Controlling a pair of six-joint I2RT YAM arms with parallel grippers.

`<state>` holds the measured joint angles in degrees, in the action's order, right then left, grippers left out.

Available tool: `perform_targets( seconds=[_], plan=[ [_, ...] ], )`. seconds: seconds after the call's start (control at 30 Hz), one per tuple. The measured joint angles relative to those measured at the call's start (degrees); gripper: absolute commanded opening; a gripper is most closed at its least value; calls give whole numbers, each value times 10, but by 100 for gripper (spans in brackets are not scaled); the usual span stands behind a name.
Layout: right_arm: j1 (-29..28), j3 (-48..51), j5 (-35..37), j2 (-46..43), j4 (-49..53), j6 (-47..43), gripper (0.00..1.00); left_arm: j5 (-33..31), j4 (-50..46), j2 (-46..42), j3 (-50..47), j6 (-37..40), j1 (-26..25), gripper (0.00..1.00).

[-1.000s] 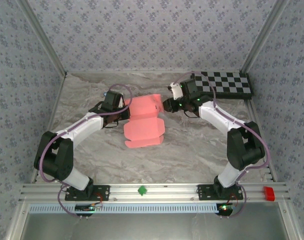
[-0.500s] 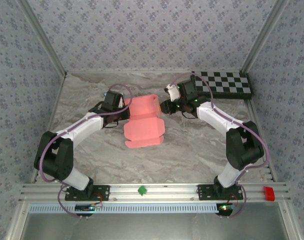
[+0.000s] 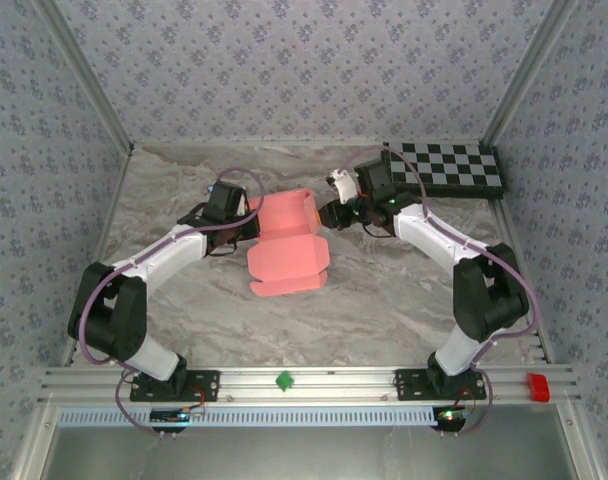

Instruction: Fold the paper box

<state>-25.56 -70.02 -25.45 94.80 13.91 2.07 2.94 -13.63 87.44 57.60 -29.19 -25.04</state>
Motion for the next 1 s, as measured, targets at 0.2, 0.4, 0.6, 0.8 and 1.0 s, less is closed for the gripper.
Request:
perform_targets(
  seconds=[0.2, 0.4, 0.6, 0.8, 1.0],
  plan=[
    [0, 0, -14, -14, -1, 0, 33, -2, -3, 0, 0, 0, 0, 0],
    [-1, 0, -25, -14, -5, 2, 43, -2, -3, 0, 0, 0, 0, 0],
    [-3, -1, -29, 0, -10, 3, 46, -2, -3, 0, 0, 0, 0, 0],
    [-7, -14, -29, 20, -10, 5, 46, 1, -3, 0, 0, -3, 0, 0],
    [-20, -22, -28, 34, -13, 5, 47, 5, -3, 0, 0, -5, -1, 0]
  ],
)
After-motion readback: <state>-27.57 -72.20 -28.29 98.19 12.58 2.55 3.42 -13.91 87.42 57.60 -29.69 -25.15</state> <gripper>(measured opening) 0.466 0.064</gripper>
